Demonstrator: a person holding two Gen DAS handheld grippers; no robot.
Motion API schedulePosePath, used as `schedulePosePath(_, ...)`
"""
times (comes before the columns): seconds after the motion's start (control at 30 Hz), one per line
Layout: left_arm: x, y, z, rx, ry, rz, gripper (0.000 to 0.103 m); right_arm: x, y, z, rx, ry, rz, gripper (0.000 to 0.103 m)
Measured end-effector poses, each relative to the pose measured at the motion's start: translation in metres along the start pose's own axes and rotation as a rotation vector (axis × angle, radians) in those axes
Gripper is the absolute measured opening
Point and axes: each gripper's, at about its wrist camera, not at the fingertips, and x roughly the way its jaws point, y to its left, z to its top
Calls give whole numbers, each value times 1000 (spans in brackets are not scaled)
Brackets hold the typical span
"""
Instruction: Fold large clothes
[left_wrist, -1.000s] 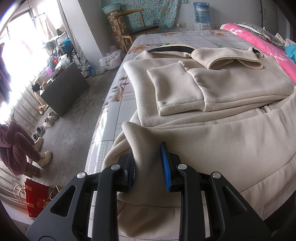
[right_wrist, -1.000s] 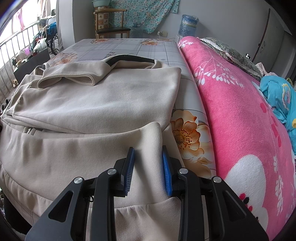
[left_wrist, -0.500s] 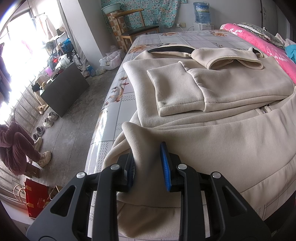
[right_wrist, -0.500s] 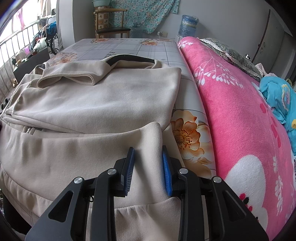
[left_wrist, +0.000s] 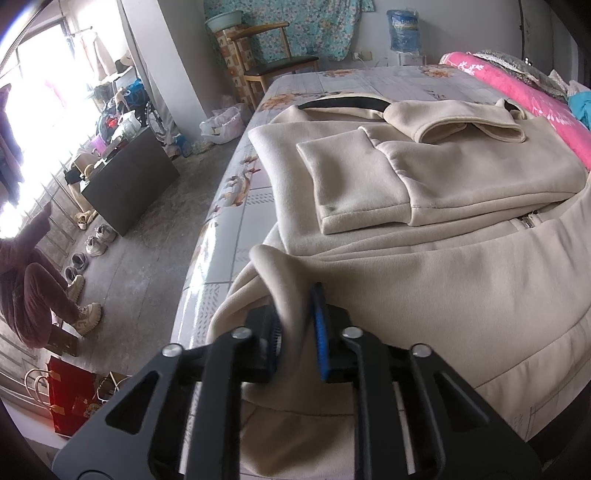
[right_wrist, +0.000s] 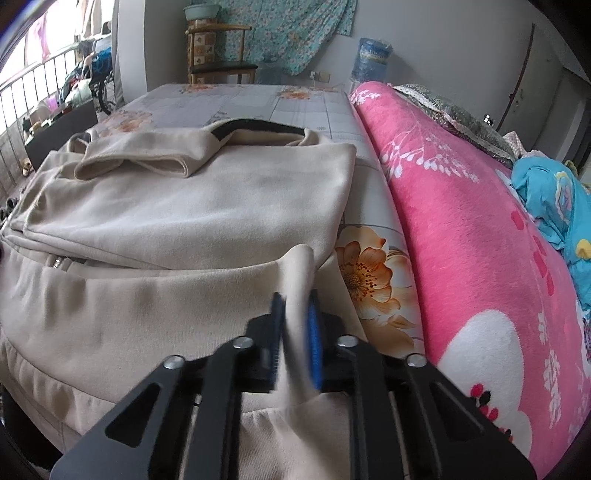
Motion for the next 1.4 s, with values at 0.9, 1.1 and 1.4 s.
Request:
schedulePosePath(0.9, -152, 65, 22, -124, -412, -236, 5, -140, -14, 31, 64, -394, -29, 6)
schedulePosePath(1.1, -117, 75, 104, -81, -436, -233, 5, -104, -28, 105, 55, -432, 13, 6)
schedulePosePath(1.4, 59, 72, 199, -137, -116, -247, 16, 68, -56, 185, 243, -119, 231, 8)
